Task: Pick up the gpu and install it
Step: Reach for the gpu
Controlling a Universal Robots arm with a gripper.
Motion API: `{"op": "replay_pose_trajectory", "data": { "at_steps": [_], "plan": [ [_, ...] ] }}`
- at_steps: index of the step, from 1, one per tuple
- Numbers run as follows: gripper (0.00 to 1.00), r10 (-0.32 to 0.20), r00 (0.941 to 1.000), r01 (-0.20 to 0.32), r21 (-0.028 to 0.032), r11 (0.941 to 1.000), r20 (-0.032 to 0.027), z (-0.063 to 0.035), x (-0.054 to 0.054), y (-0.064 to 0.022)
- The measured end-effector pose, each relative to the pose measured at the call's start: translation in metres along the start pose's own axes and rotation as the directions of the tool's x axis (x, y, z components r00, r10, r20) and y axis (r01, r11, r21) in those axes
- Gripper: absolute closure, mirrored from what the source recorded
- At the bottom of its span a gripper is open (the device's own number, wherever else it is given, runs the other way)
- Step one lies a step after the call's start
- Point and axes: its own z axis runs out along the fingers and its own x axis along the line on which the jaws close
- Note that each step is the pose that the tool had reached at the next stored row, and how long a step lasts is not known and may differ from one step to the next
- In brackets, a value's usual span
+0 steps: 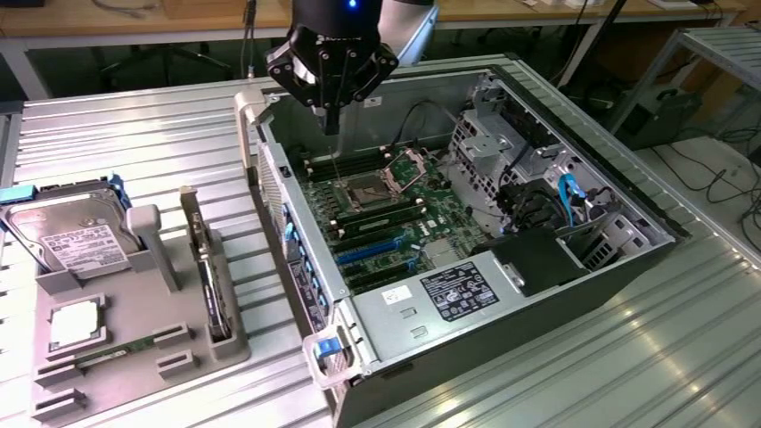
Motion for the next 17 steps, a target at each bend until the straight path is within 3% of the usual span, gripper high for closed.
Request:
{"op": "replay_pose_trajectory", "data": {
  "at_steps": [17],
  "plan": [
    [0.89,0.0,1.0,0.0,0.0,1.0,0.0,-0.0002,0.0072,-0.0006]
  ]
}}
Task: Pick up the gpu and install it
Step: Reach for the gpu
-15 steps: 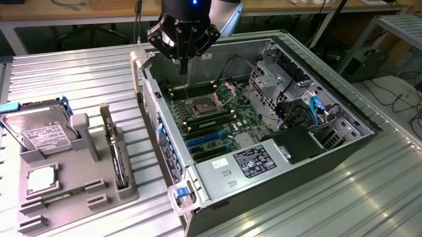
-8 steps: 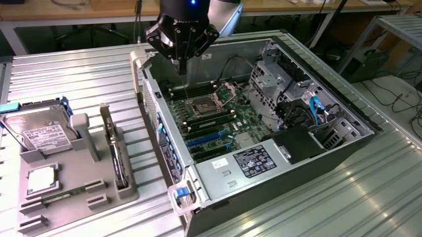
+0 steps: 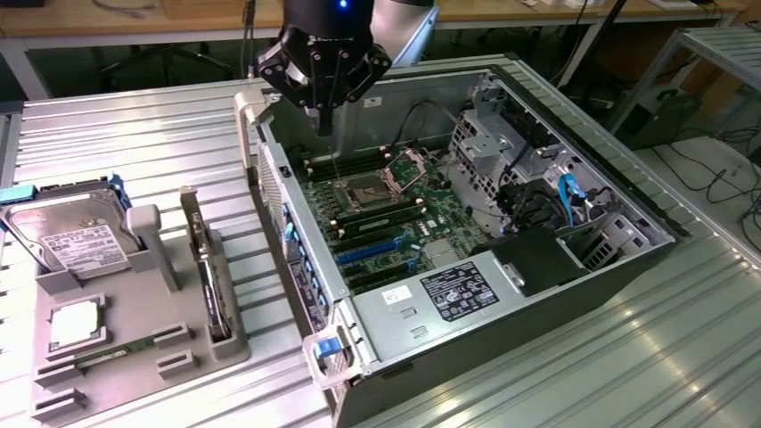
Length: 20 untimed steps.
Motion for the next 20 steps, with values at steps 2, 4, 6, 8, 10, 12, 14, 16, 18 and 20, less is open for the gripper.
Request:
{"op": "replay_pose_trajectory", "data": {
  "at_steps": [2,4,6,8,10,12,14,16,18,20],
  "plan": [
    [0.89,0.0,1.0,0.0,0.0,1.0,0.0,0.0,0.0006,0.0],
    [0.89,0.0,1.0,0.0,0.0,1.0,0.0,-0.0001,0.0013,-0.0001],
    [0.89,0.0,1.0,0.0,0.0,1.0,0.0,0.0,0.0021,-0.0002],
    [0.89,0.0,1.0,0.0,-0.0001,1.0,0.0001,0.0,0.003,-0.0002],
    [0.89,0.0,1.0,0.0,0.0,1.0,0.0,-0.0001,0.0039,-0.0003],
    [0.89,0.0,1.0,0.0,0.0,1.0,0.0,-0.0001,0.0048,-0.0004],
    [0.89,0.0,1.0,0.0,0.0,1.0,0.0001,-0.0001,0.0058,-0.0006],
    [0.89,0.0,1.0,0.0,0.0,1.0,0.0,-0.0002,0.0067,-0.0006],
    [0.89,0.0,1.0,0.0,0.0,1.0,0.0,-0.0002,0.0076,-0.0007],
    [0.89,0.0,1.0,0.0,0.0,1.0,0.0,-0.0003,0.0085,-0.0008]
  ]
}}
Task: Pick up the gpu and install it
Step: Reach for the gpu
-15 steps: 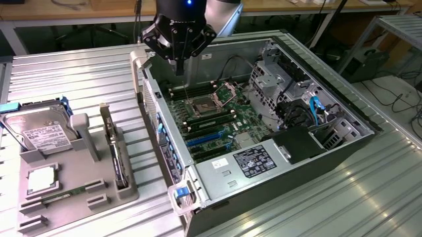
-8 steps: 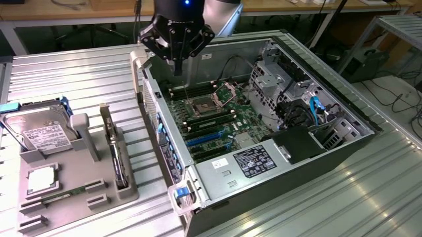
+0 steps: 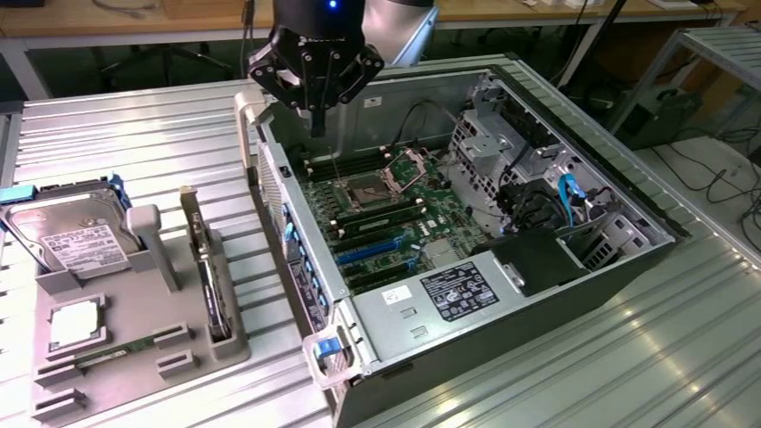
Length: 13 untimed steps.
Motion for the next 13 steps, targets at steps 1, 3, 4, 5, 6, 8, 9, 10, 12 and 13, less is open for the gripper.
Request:
{"op": "replay_pose_trajectory", "data": {
  "at_steps": [1,3,4,5,6,8,9,10,12,13],
  "plan": [
    [0.89,0.0,1.0,0.0,0.0,1.0,0.0001,0.0,0.0005,-0.0001],
    [0.89,0.0,1.0,0.0,-0.0001,1.0,0.0001,0.0,0.0014,-0.0001],
    [0.89,0.0,1.0,0.0,-0.0001,1.0,0.0001,0.0,0.0019,-0.0002],
    [0.89,0.0,1.0,0.0,0.0,1.0,0.0,-0.0001,0.0025,-0.0003],
    [0.89,0.0,1.0,0.0,0.0,1.0,0.0,-0.0001,0.0031,-0.0003],
    [0.89,0.0,1.0,0.0,0.0,1.0,0.0,-0.0001,0.0039,-0.0004],
    [0.89,0.0,1.0,0.0,0.0,1.0,0.0,-0.0001,0.0043,-0.0004],
    [0.89,0.0,1.0,0.0,0.0,1.0,0.0,-0.0001,0.0048,-0.0005],
    [0.89,0.0,1.0,0.0,0.0,1.0,0.0,-0.0002,0.0057,-0.0006],
    [0.89,0.0,1.0,0.0,0.0,1.0,0.0,-0.0002,0.0061,-0.0006]
  ]
}}
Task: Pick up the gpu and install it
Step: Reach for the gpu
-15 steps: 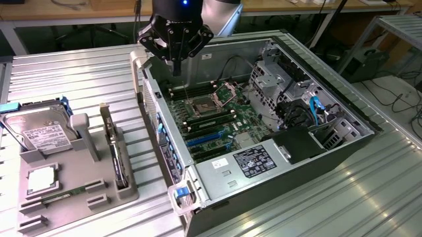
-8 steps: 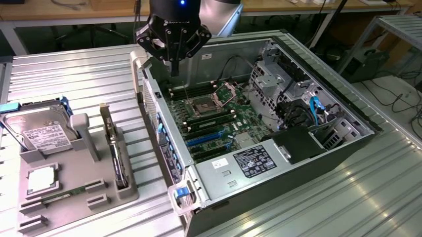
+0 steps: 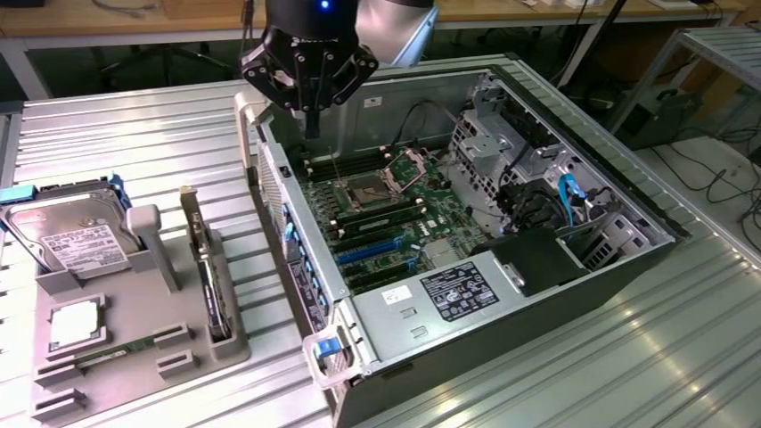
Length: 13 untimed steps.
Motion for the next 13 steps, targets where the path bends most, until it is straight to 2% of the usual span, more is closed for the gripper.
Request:
{"op": "replay_pose_trajectory", "data": {
  "at_steps": [13],
  "plan": [
    [0.89,0.0,1.0,0.0,0.0,1.0,0.0,-0.0002,0.0074,-0.0009]
  ]
}}
